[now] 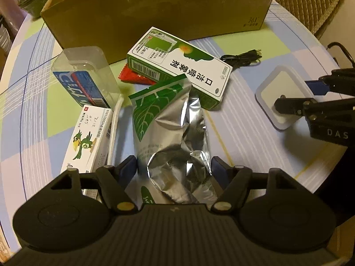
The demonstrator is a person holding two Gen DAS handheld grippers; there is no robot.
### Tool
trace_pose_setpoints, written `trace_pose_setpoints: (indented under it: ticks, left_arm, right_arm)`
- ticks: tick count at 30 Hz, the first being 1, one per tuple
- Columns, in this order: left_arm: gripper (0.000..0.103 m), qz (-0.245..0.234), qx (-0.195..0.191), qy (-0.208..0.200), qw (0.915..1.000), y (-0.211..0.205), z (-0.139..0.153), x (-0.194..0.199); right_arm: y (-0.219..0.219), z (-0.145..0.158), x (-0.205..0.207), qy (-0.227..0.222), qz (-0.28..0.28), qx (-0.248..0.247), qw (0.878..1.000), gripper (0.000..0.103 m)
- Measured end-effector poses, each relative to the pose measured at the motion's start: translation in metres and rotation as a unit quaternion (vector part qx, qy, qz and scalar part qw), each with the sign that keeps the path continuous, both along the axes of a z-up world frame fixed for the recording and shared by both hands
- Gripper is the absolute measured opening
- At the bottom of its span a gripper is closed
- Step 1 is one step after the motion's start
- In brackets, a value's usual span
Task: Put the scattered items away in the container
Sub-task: 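Close right tool on white square night light while left tool lifts pouch, then carry foil pouch and night light over the cardboard box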
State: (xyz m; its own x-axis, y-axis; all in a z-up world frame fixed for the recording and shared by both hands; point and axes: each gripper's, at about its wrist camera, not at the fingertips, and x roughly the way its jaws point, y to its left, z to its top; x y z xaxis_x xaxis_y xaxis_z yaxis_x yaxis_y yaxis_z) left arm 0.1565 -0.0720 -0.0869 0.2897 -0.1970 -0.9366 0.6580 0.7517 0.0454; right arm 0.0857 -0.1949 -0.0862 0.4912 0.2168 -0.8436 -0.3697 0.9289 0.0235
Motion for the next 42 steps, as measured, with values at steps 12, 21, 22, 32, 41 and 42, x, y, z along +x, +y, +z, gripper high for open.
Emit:
trace_pose_setpoints:
  ticks: [12,21,22,32,41,42]
  left_arm:
    - [0.055,-0.007,-0.007,0.047,0.9988,-0.006,0.004,0.005]
    - [0.066,-0.031,0.029,0.048,0.998,-0.019,-0.009,0.004]
    - [0.066,-0.031,0.028,0.048,0.998,-0.019,-0.01,0.004]
    - [0.05,-0.008,-0.003,0.057,0.9984,0.0,0.001,0.005]
    - [0.05,0.011,-0.032,0.058,0.9978,0.015,0.024,-0.003]
    - [0.05,0.011,-0.033,0.056,0.9978,0.015,0.028,-0.004]
  right_arm:
    - [-0.001,0.002,-0.003,0.001,0.002,0.014,1.0,0.036]
    - [0.005,0.002,-0.004,-0.01,0.03,-0.013,0.999,0.036]
    - [0.006,0.002,-0.005,-0.012,0.033,-0.016,0.999,0.036]
    - [0.007,0.011,-0.01,-0.02,0.025,-0.005,0.999,0.036]
    - [0.006,0.028,-0.017,-0.036,0.02,0.001,0.999,0.036]
    - [0.006,0.031,-0.018,-0.038,0.019,0.001,0.999,0.036]
